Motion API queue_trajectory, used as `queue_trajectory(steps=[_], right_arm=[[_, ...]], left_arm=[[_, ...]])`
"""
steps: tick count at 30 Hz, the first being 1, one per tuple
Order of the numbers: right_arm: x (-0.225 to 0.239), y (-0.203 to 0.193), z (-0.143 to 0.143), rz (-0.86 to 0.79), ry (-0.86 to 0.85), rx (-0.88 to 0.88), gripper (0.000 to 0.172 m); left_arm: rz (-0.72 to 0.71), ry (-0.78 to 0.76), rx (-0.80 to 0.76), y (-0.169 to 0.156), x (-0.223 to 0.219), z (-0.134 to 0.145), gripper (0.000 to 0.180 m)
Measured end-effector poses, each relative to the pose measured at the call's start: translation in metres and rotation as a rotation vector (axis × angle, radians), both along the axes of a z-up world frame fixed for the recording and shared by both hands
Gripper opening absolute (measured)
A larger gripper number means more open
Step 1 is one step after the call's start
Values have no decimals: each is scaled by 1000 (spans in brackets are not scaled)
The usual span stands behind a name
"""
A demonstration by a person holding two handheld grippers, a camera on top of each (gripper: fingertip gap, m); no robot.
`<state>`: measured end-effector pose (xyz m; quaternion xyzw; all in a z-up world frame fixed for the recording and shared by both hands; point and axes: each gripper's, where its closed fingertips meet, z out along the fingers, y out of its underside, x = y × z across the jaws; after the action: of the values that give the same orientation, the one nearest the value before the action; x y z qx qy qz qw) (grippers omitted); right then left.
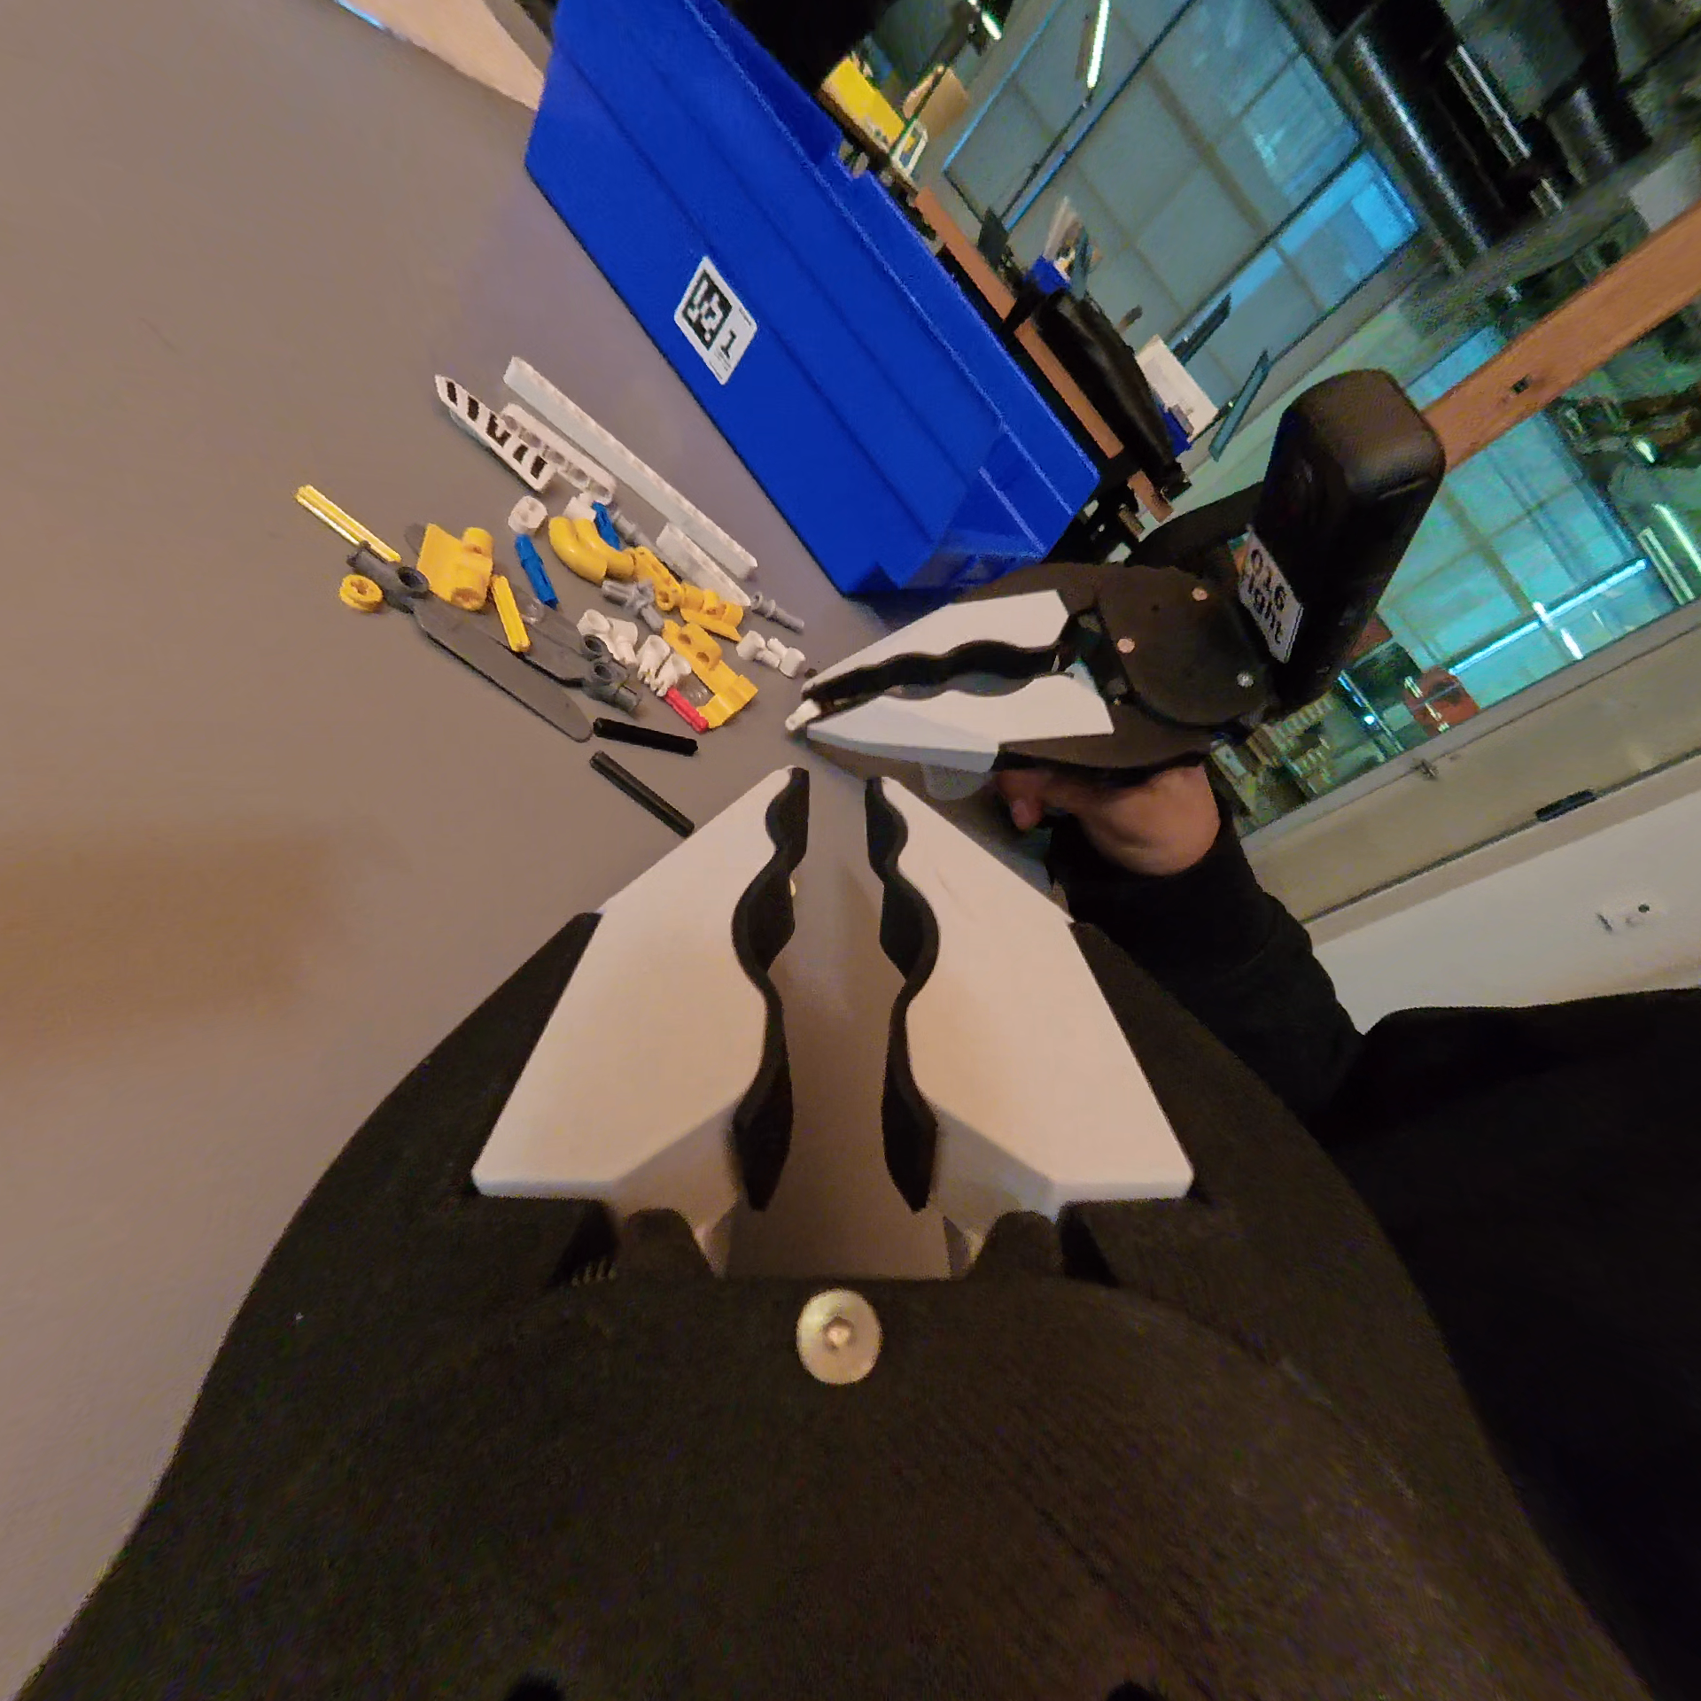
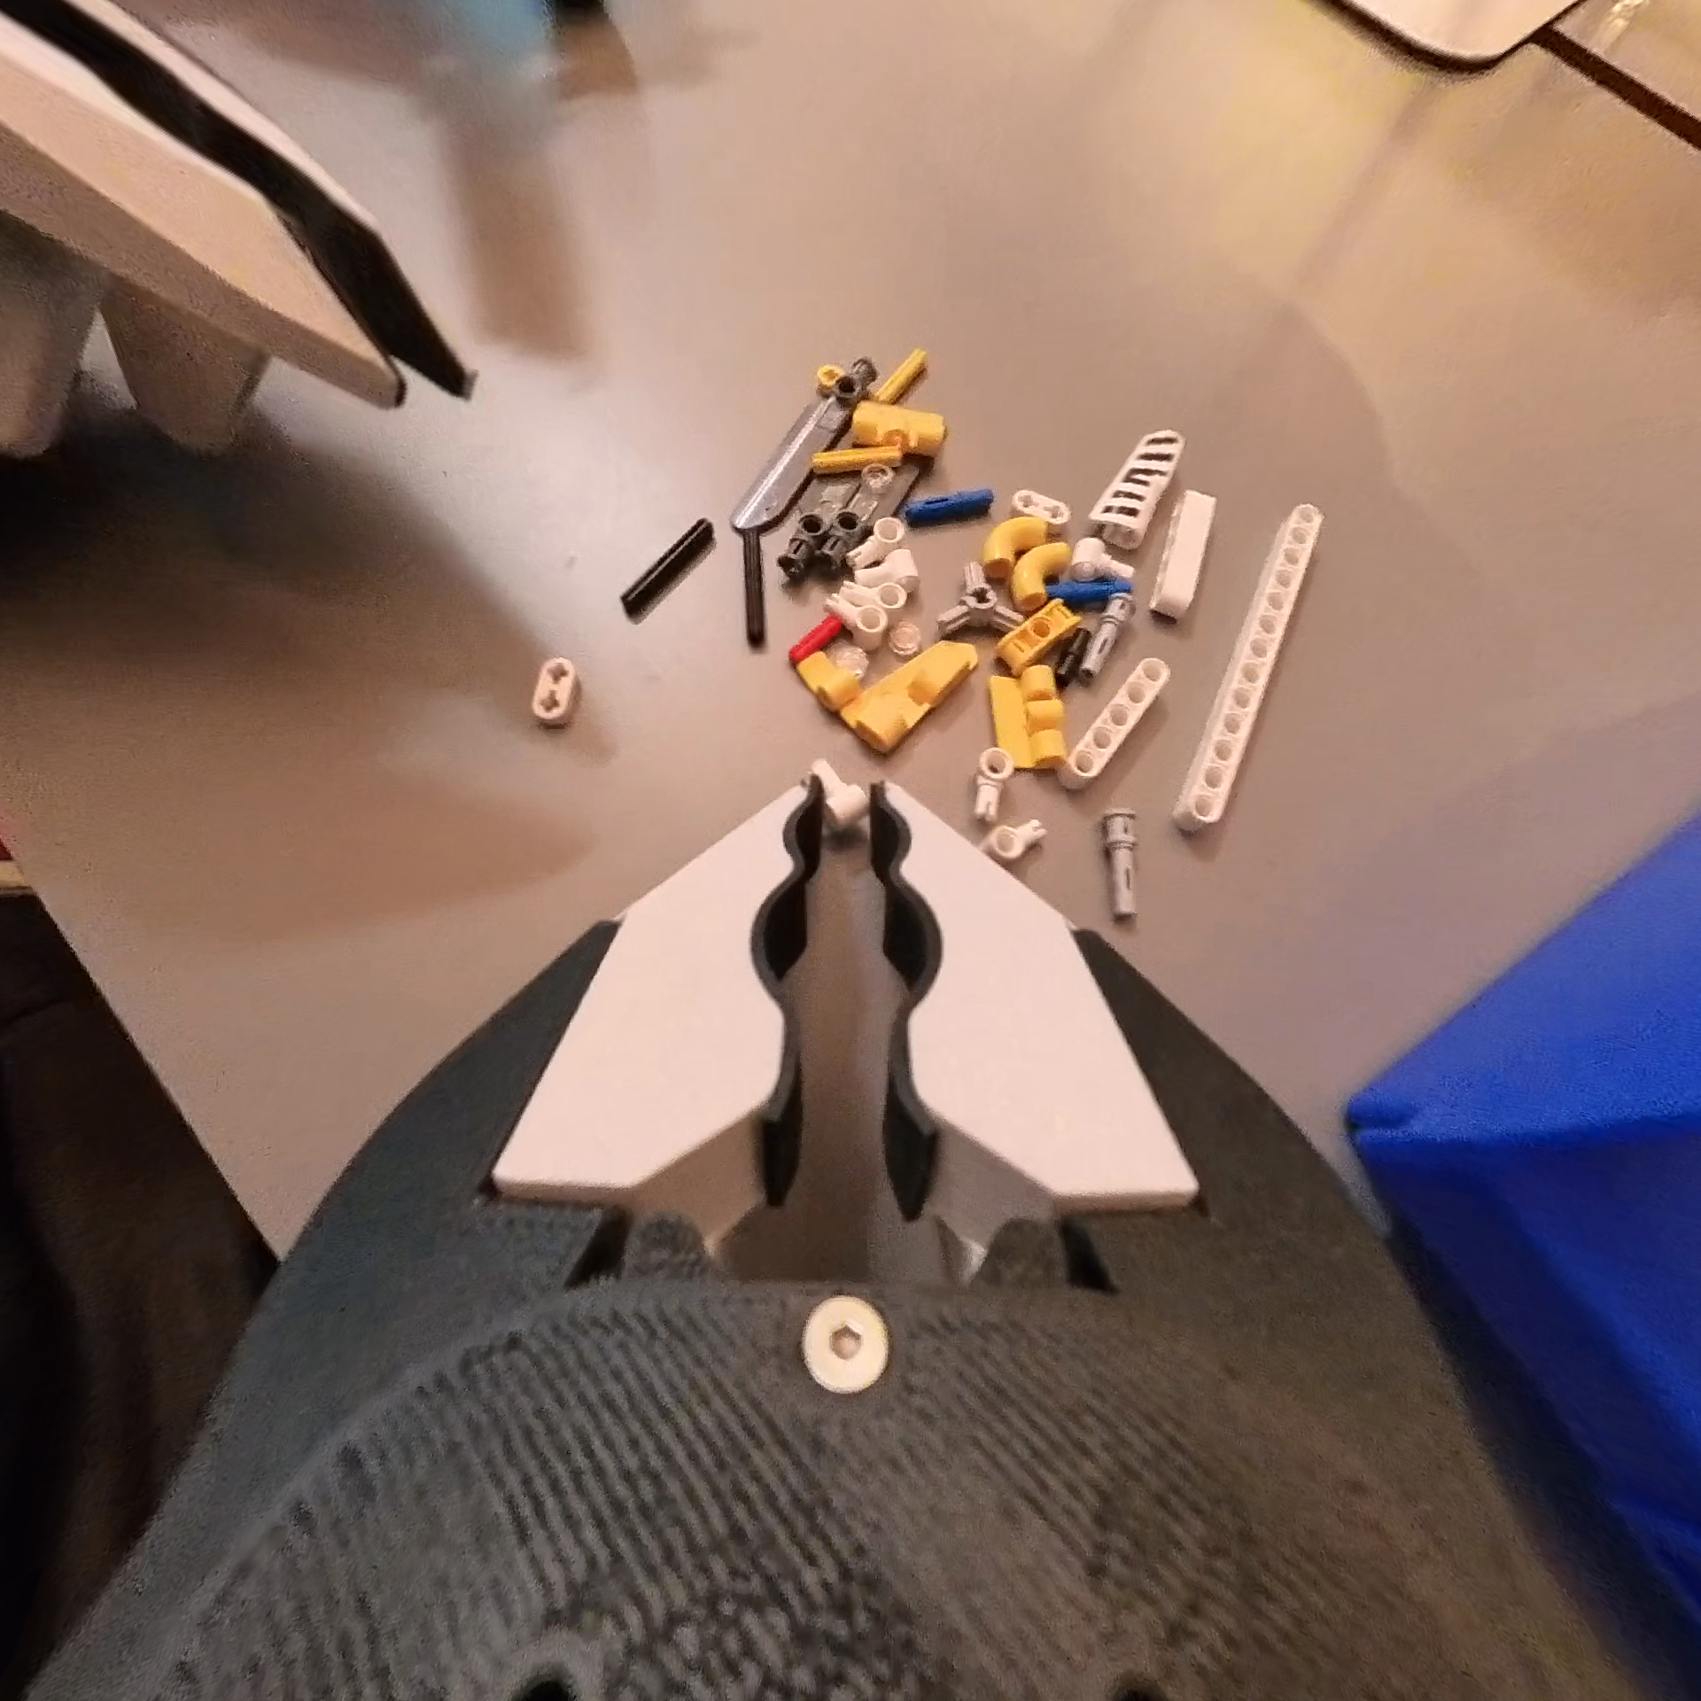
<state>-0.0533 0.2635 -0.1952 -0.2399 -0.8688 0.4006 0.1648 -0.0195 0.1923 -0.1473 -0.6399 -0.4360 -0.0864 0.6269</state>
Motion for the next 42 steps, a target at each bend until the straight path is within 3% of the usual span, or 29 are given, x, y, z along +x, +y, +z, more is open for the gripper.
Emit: queue_trajectory(steps=[4, 11, 18, 30, 42], right_arm=[[-2, -3, -4, 3, 45, 61, 16], [-11, 21, 16, -79, 23, -17, 21], [-15, 41, 0, -125, -27, 59, 21], [-28, 39, 45, -151, 231, -180, 17], [-28, 41, 52, -144, 189, -273, 17]], left_arm=[[0, 10, -5, 1, 0, 1, 10], [7, -10, 41, -3, -2, 2, 13], [-4, -40, 80, -4, -2, 2, 16], [-5, -5, 121, -6, 0, 10, 13], [-6, -15, 149, -7, -1, 11, 14]])
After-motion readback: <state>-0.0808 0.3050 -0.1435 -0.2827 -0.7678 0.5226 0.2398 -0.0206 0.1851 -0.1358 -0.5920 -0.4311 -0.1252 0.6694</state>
